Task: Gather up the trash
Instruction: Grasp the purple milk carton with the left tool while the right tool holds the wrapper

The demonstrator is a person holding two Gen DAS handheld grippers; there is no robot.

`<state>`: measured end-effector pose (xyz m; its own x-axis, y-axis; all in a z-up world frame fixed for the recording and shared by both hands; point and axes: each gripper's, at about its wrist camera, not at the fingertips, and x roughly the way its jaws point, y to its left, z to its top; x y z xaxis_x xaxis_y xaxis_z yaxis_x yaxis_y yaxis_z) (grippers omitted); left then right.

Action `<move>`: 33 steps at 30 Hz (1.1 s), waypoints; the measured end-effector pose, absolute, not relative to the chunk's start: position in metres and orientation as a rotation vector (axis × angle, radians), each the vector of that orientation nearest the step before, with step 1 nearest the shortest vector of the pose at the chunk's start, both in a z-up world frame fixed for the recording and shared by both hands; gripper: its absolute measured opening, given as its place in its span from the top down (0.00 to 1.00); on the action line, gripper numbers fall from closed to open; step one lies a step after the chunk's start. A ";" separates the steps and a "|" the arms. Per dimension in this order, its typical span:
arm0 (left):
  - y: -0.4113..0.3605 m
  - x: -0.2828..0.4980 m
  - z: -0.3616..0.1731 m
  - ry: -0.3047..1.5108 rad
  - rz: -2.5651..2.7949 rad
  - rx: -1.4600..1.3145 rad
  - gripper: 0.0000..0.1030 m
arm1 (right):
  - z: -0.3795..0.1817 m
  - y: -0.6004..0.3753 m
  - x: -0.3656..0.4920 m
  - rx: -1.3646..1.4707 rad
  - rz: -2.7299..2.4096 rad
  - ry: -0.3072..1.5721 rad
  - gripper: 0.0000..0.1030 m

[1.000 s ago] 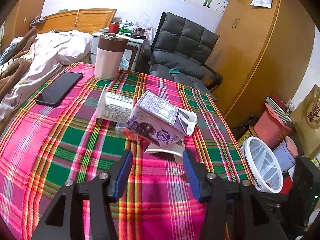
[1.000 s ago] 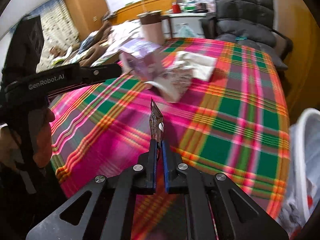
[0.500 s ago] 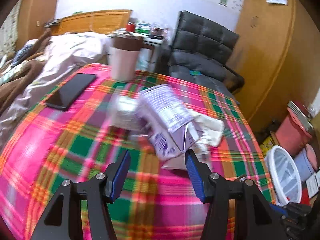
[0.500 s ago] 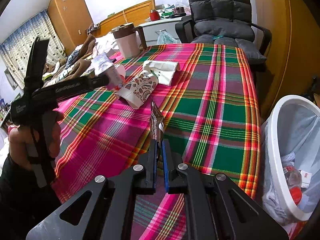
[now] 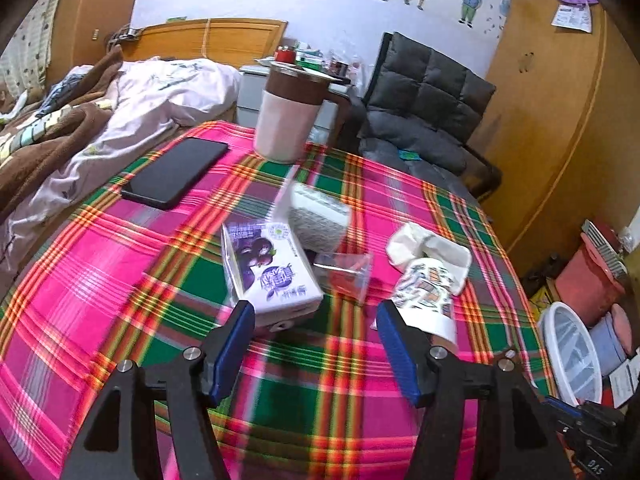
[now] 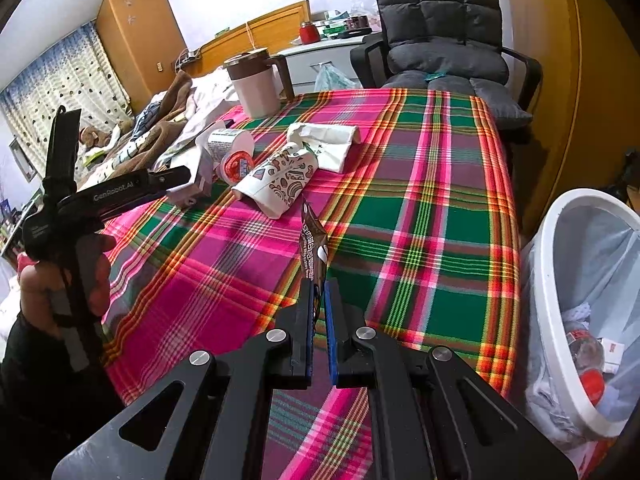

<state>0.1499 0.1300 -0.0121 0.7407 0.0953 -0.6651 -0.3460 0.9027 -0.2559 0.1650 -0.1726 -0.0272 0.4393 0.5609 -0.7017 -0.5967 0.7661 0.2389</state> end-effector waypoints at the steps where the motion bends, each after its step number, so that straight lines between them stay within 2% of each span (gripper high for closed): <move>1: 0.133 0.149 -0.013 0.698 0.261 -0.382 0.39 | -0.028 -0.173 0.165 -0.046 0.717 0.855 0.92; 15: 0.137 0.182 -0.026 0.751 0.374 -0.313 0.37 | -0.031 -0.170 0.171 -0.044 0.709 0.860 0.92; 17: 0.140 0.181 -0.025 0.743 0.384 -0.322 0.47 | -0.031 -0.170 0.171 -0.042 0.708 0.858 0.92; 33: 0.117 0.137 -0.009 0.713 0.299 -0.280 0.50 | -0.018 -0.178 0.160 -0.028 0.699 0.817 0.92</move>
<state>0.1373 0.1168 -0.0095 0.7173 0.1722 -0.6752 -0.3608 0.9207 -0.1486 0.1598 -0.1782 -0.0179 0.4753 0.5615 -0.6773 -0.5823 0.7779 0.2363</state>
